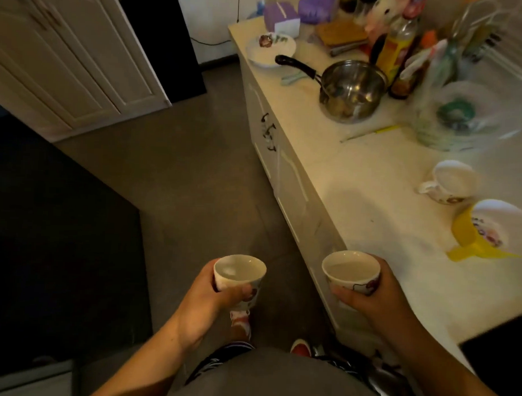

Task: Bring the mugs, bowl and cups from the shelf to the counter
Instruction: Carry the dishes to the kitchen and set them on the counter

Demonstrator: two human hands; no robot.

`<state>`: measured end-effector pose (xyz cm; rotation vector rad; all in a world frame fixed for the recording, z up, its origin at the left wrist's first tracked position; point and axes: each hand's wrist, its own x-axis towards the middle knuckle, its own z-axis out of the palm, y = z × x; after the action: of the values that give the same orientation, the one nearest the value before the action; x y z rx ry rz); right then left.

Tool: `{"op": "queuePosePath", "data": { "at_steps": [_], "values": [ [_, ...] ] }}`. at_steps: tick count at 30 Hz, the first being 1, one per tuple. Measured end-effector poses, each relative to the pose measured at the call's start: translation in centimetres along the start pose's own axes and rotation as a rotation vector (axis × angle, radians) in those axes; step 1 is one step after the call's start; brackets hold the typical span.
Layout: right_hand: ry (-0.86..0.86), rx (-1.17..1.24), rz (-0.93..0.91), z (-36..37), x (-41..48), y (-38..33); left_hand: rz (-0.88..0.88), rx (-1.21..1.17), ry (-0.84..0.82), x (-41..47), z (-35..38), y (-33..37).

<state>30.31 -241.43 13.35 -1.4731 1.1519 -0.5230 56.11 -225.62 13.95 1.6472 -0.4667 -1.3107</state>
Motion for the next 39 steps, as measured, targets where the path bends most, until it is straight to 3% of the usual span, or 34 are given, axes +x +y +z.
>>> {"op": "queuePosePath", "data": {
  "at_steps": [5, 11, 17, 24, 30, 39],
  "values": [
    [0.052, -0.018, -0.036, 3.2, 6.7, -2.8, 0.010, 0.048, -0.031, 7.8, -3.7, 3.7],
    [0.259, 0.074, 0.070, 4.9, 10.7, -5.5, -0.030, 0.177, -0.285, 17.8, -5.1, 10.3],
    [0.534, 0.177, 0.144, 2.9, 8.8, -6.0, 0.047, 0.378, -0.515, 24.4, 1.5, 15.7],
    [0.815, 0.227, 0.255, -0.5, 5.2, -3.3, 0.146, 0.510, -0.750, 26.1, 12.7, 16.8],
    [0.901, 0.224, 0.281, -3.4, 3.9, -1.4, 0.256, 0.599, -0.774, 25.6, 19.8, 15.3],
    [0.906, 0.174, 0.316, -6.0, 4.3, 0.1, 0.464, 0.777, -0.701, 26.9, 24.8, 12.9]
  ]
}}
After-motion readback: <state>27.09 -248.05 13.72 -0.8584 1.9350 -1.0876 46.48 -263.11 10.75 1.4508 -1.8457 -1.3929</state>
